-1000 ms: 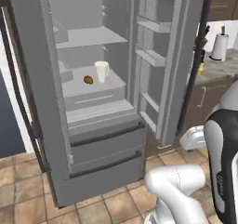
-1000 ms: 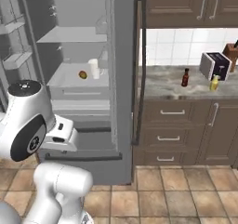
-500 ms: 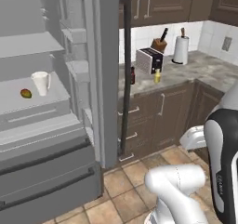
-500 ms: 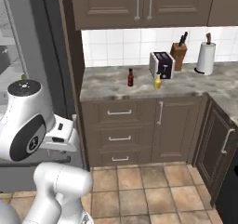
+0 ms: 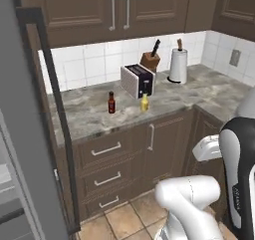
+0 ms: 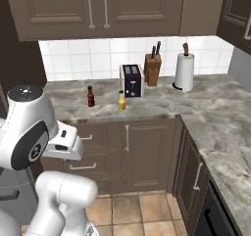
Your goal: Place the mustard and condiment bottle from the counter to the top shelf of the fridge. If the existing items in the fridge are on the top shelf, move them to other shelves.
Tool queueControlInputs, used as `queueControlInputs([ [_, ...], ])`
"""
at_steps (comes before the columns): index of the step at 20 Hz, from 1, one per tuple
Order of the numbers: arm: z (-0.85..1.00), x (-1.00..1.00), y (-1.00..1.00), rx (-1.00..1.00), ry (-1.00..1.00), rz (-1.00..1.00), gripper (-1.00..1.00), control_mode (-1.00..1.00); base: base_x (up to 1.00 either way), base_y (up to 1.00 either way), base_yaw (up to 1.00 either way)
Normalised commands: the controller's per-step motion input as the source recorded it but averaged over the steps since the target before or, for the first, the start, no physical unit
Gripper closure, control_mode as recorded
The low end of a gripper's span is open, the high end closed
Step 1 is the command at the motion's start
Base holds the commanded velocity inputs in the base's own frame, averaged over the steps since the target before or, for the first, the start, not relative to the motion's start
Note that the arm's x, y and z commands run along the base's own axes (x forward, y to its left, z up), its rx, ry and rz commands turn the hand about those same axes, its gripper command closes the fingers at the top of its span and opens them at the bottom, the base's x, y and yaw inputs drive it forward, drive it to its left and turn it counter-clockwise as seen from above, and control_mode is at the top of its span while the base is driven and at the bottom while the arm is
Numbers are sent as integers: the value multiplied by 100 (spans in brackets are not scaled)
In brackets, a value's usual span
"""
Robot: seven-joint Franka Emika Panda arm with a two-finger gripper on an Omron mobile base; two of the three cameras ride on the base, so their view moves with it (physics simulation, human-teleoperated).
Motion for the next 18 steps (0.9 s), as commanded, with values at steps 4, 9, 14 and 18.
queueControlInputs([
  [4, 0, 0, 0, 0, 0, 0, -100, 100, 91, -64, 13],
  [9, 0, 0, 0, 0, 0, 0, -100, 100, 63, -61, 24],
  [14, 0, 0, 0, 0, 0, 0, -100, 100, 36, -38, 31],
  [18, 0, 0, 0, 0, 0, 0, -100, 100, 32, -8, 31],
])
